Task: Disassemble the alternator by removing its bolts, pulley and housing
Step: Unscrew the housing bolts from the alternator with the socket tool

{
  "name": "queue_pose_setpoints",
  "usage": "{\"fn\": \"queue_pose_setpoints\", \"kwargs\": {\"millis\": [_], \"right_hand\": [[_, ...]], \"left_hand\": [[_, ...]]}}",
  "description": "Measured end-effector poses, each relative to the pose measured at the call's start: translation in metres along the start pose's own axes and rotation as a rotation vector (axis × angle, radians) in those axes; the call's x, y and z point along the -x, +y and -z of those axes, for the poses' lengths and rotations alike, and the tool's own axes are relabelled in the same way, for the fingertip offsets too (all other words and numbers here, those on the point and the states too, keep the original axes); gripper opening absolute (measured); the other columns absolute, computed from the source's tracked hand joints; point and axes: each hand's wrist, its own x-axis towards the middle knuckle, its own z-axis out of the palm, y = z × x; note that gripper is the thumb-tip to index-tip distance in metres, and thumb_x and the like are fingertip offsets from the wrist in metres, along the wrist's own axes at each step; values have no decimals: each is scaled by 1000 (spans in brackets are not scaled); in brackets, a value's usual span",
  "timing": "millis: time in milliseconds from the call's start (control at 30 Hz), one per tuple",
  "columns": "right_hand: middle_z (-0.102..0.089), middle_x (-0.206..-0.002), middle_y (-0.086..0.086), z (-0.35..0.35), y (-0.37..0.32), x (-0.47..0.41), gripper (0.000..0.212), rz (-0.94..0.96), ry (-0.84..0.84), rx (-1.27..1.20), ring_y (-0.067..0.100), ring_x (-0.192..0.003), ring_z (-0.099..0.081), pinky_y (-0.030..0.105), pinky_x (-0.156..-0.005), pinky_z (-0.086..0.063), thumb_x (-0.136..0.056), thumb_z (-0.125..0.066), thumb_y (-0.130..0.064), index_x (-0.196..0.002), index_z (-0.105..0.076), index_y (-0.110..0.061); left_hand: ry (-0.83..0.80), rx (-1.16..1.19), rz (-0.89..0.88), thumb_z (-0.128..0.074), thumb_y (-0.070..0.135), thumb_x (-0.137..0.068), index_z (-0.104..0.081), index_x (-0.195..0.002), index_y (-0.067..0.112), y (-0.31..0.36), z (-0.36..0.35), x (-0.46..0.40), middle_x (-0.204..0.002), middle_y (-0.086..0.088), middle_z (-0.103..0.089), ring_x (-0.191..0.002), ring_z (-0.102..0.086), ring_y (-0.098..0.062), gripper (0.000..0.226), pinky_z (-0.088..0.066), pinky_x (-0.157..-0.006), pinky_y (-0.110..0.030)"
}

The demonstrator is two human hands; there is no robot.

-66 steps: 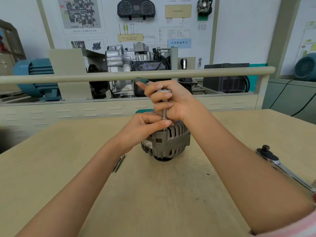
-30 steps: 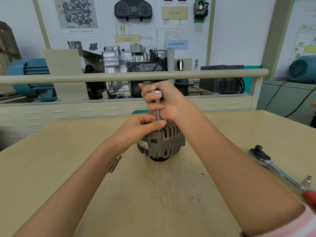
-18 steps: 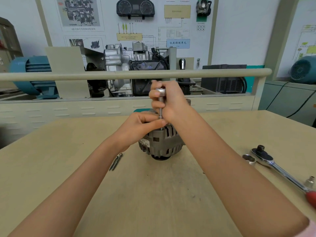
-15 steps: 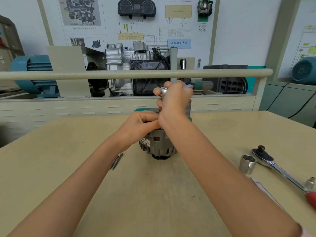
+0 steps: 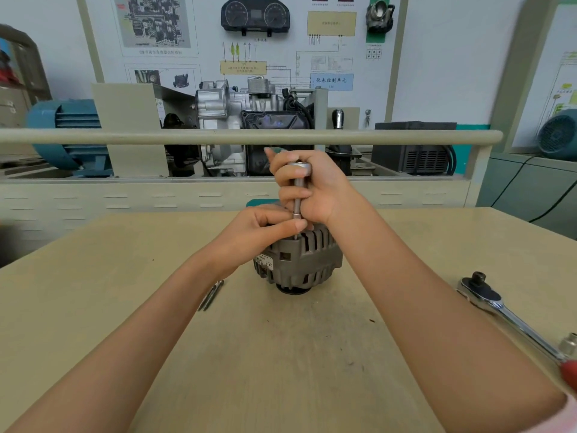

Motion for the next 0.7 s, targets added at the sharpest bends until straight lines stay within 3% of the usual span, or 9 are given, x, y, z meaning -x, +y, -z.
{"fn": "queue_pose_setpoints", "kwargs": {"millis": [100,167,200,267,367,400,500,600,700], "right_hand": [[-44,-56,-1,-9,14,-1,21,393,372,79,5,-30,-38,14,-26,-17,-95,-25,-3,-85,-43,-10],[-44,-70,5,-15,26,-4,14,675,563,136,10,-35,-41,13,-29,-23,-99,-24,-7,-98,-38,-8],[-44,-73,5,-19,30,-5,13,718,577,146,12,-39,-41,13,-30,-24,-100,-24,-9,-101,-37,-9],[-43,-72,4,-22,30,-4,14,647,559,194,12,-39,-39,12,-29,-22,-99,-25,-6,-97,-39,-8],[-41,-58,-1,-19,15,-2,25,369,436,274,5,-28,-35,13,-28,-14,-93,-24,-1,-76,-40,-11],[-40,-53,-4,-16,9,-1,27,237,346,255,4,-27,-33,14,-27,-12,-92,-23,0,-74,-40,-12],[-40,-46,-9,-2,-6,-5,24,-78,44,125,2,-25,-32,12,-27,-10,-96,-28,-5,-85,-49,-7],[-43,-46,-8,3,-9,-5,25,-185,-89,90,3,-24,-35,12,-28,-11,-97,-30,-11,-95,-53,-2],[-43,-45,-8,1,-5,-3,25,-157,-78,62,3,-25,-35,12,-27,-11,-98,-29,-11,-93,-53,-4]], "left_hand": [[21,-41,-16,-65,30,-82,-78,-75,30,1,-1,0,-93,-6,-68,-82,-64,-10,15,-51,-72,-25],[42,-61,-32,-62,12,-89,-75,-62,36,0,-1,1,-75,7,-70,-70,-64,-1,38,-49,-65,-17],[39,-66,-28,-59,7,-90,-74,-58,37,0,0,1,-68,11,-69,-64,-63,2,46,-49,-62,-14],[38,-70,-14,-57,6,-91,-73,-58,36,-1,-1,2,-64,12,-69,-63,-63,2,47,-48,-61,-13],[31,-15,17,-65,20,-86,-76,-77,20,2,-2,1,-82,-8,-71,-79,-62,-13,14,-46,-73,-24],[24,4,19,-66,26,-83,-75,-80,17,2,-2,0,-87,-9,-69,-82,-62,-15,13,-46,-75,-27],[-14,34,29,-62,27,-87,-75,-87,27,1,-1,0,-98,6,-74,-92,-68,-8,14,-54,-76,-18],[-12,33,28,-61,25,-88,-75,-93,27,1,0,-1,-107,2,-72,-94,-68,-6,15,-54,-72,-15],[8,11,0,-62,23,-87,-76,-92,23,0,1,0,-103,2,-71,-92,-67,-4,15,-54,-73,-16]]}}
